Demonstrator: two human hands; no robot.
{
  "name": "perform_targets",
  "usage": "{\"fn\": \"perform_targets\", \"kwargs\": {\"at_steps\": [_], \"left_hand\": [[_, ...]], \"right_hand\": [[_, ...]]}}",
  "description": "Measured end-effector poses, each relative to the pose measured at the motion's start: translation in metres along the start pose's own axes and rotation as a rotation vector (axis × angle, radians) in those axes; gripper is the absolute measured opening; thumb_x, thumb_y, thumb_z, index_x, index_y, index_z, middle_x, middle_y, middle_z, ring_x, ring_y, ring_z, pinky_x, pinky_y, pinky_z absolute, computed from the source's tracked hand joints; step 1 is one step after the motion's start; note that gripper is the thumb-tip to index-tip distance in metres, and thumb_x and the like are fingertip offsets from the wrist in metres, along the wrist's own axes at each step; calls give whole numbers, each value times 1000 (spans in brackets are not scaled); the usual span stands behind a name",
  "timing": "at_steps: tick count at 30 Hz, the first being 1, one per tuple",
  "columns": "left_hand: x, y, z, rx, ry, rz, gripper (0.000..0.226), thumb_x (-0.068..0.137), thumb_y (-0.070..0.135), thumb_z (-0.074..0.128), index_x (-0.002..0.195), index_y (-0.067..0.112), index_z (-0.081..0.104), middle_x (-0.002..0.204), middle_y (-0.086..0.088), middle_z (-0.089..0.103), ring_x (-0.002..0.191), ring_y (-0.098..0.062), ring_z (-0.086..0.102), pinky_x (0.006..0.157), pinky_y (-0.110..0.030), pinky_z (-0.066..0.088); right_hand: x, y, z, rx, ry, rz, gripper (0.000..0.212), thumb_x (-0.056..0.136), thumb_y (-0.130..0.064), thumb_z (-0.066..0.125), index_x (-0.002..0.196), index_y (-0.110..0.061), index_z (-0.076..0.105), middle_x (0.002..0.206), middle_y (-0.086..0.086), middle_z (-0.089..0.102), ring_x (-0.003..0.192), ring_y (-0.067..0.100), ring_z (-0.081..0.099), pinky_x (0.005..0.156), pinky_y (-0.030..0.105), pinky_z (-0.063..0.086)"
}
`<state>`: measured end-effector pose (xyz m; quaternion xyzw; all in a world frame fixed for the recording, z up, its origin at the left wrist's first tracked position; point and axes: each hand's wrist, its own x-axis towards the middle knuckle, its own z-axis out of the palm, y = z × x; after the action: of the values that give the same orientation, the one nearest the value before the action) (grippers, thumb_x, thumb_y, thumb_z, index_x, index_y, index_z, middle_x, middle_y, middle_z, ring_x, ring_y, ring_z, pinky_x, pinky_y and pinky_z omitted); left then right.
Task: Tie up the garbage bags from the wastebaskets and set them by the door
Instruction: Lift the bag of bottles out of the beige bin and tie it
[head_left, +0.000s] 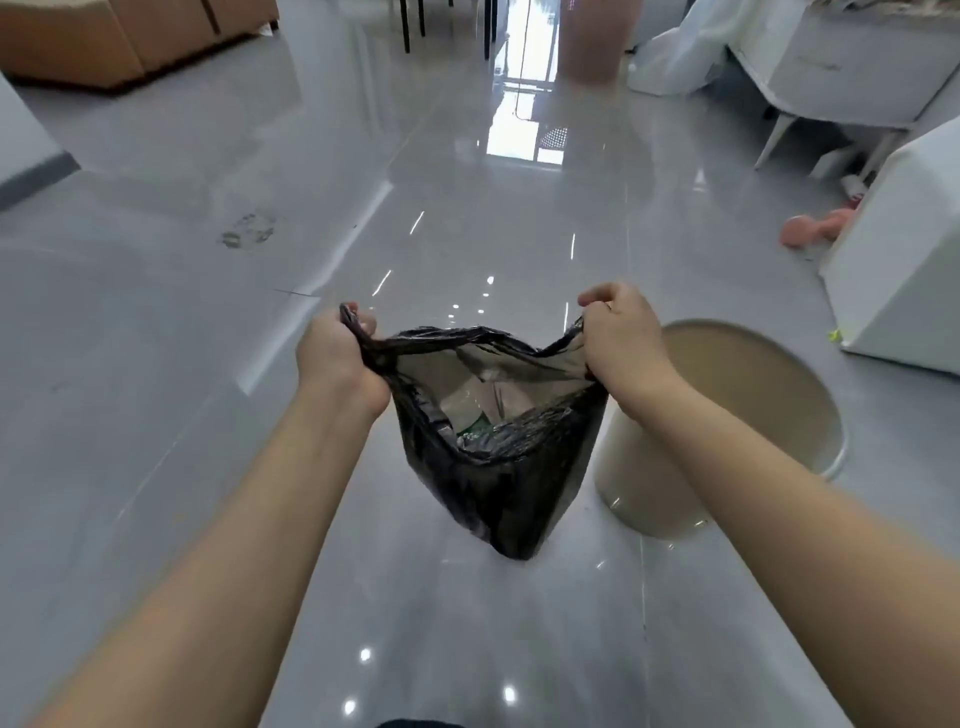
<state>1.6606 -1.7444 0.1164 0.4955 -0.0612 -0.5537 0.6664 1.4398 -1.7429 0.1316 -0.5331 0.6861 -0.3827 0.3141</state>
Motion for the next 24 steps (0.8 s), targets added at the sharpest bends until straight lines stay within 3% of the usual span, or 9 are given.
{"fn": "perform_targets", "kwargs": {"at_steps": [3, 6, 10, 11, 13, 15, 17, 20, 24], "left_hand": [[14, -2, -25, 80, 118, 124, 23, 86, 2, 30, 80, 16, 48, 56, 0, 38, 40, -13, 32, 42, -17, 26], [26, 3, -50, 291, 154, 250, 25, 81, 1, 28, 80, 15, 49, 60, -2, 40, 48, -17, 36, 46, -23, 27], [29, 11, -87, 1083, 260, 568, 24, 80, 8, 35, 86, 14, 57, 87, -2, 56, 84, -28, 50, 71, -33, 38], [27, 9, -95, 1240, 242, 734, 24, 80, 10, 37, 90, 12, 59, 97, -6, 56, 93, -31, 50, 79, -36, 38], [17, -2, -102, 1440, -26, 995, 31, 79, 25, 42, 102, 13, 59, 117, -11, 50, 109, -34, 45, 94, -42, 34], [4, -22, -106, 1626, -440, 920, 57, 79, 53, 45, 127, 23, 46, 141, -4, 30, 134, -29, 25, 114, -48, 16], [0, -48, -114, 1954, -620, 860, 93, 73, 75, 43, 149, 28, 18, 155, -1, 6, 147, -25, -2, 116, -56, -10], [22, -74, -127, 2253, -487, 803, 108, 75, 68, 49, 152, 22, -11, 160, -9, 1, 148, -30, -5, 114, -61, -11], [68, -83, -146, 2278, -289, 384, 102, 79, 57, 55, 152, 16, -3, 156, -14, 18, 145, -34, 12, 116, -58, -4]], "right_hand": [[6, 7, -6, -219, 23, -49, 29, 91, -17, 34, 107, -20, 57, 91, -2, 59, 90, 22, 54, 73, 29, 36], [15, 12, -11, -425, 8, -43, 32, 90, -14, 33, 106, -13, 60, 99, 7, 62, 95, 30, 53, 75, 33, 37], [13, 22, -16, -895, -164, -51, 30, 88, -13, 36, 105, -8, 61, 115, 19, 61, 101, 36, 53, 80, 37, 40], [11, 23, -16, -1035, -232, -57, 32, 88, -14, 38, 111, -8, 59, 123, 20, 57, 110, 38, 50, 89, 40, 40], [8, 19, -11, -1224, -288, -83, 40, 88, -22, 39, 124, -11, 52, 135, 18, 46, 125, 38, 38, 106, 48, 29], [1, 17, -1, -1219, -309, -185, 55, 86, -36, 37, 136, -13, 41, 143, 16, 37, 134, 36, 29, 113, 53, 17], [-14, 23, 16, -1204, -438, -371, 83, 83, -54, 36, 151, -13, 13, 156, 14, 20, 145, 34, 10, 117, 55, 2], [-36, 39, 48, -1309, -619, -594, 109, 78, -66, 46, 151, -15, -18, 162, 12, -2, 148, 31, -13, 114, 53, -18], [-32, 65, 91, -1440, -622, -610, 103, 86, -51, 51, 150, -11, -20, 162, 15, -10, 148, 33, -15, 114, 54, -20]]}}
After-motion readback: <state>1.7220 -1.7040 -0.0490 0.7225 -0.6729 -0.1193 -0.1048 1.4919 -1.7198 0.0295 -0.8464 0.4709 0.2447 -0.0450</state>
